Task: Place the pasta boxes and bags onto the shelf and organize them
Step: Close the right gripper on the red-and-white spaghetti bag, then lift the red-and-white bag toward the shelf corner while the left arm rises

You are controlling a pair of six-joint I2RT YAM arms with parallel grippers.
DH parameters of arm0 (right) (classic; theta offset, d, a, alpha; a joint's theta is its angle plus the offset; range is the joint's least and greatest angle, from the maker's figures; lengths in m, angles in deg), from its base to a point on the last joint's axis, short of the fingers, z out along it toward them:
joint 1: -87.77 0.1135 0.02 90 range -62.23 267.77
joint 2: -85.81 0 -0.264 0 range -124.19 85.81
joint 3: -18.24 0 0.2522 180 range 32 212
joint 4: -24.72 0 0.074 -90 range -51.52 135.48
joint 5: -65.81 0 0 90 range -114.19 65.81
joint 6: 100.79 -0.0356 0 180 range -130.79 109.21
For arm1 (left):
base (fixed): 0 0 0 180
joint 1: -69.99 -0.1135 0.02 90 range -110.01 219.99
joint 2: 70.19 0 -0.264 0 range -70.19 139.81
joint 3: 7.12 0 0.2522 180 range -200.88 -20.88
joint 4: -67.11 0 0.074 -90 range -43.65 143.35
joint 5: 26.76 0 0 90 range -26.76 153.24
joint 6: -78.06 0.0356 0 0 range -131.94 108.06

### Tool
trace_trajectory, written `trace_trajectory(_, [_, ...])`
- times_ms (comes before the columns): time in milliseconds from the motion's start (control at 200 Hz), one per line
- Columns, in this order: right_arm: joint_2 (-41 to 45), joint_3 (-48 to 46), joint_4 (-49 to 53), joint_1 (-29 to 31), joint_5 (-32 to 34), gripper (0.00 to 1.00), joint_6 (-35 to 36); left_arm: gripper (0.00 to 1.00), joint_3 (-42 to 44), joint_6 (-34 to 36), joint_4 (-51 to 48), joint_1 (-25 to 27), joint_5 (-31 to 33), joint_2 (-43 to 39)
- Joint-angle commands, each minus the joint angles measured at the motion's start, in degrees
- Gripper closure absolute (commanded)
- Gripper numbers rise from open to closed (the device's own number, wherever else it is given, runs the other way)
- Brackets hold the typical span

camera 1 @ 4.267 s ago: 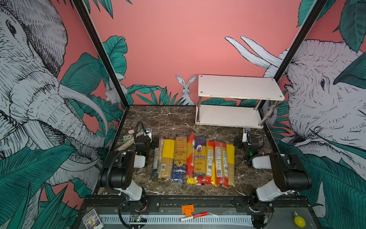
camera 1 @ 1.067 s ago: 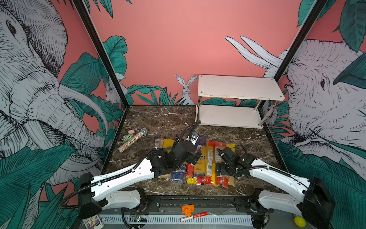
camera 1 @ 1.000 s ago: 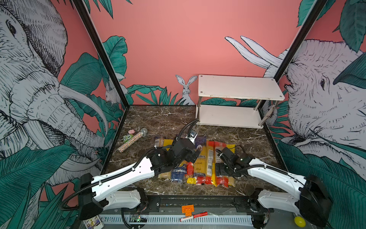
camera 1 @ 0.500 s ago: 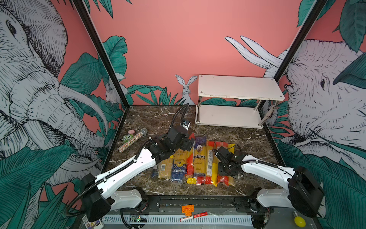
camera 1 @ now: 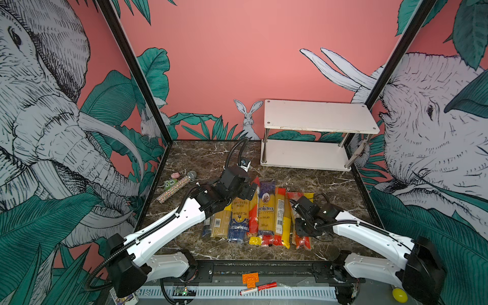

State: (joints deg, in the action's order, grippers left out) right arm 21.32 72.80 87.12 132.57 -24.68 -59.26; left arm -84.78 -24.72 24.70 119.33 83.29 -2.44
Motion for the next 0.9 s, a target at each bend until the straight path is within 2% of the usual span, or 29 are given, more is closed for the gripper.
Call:
trace_trajectory(0, [2.9,4.1,1.6,0.3,0.0,0.91,0.1,0.0,1.0,-2.3,-2.7,-0.3,2.1,-3.5])
trace_trajectory(155, [4.9,6.1,1.6,0.3,-2.2,0.99,0.7,0.01,1.6,-3.1,-4.2,-0.3,3.6,-6.0])
trace_trajectory(365, [7.0,12.9,3.8,0.2,-4.0,1.0,3.0,0.01,1.3,-3.9,-6.4,-0.2,5.3,-8.4])
trace_trajectory(660, [6.2,33.0,13.2,0.2,-2.3,1.0,10.3,0.0,0.1,-2.8,-8.9,-0.3,8.1,-10.2])
trace_trajectory(895, [-0.8,53.7,20.6,-0.1,3.8,1.0,18.9,0.01,-3.4,-0.3,-9.4,-0.6,9.4,-9.1])
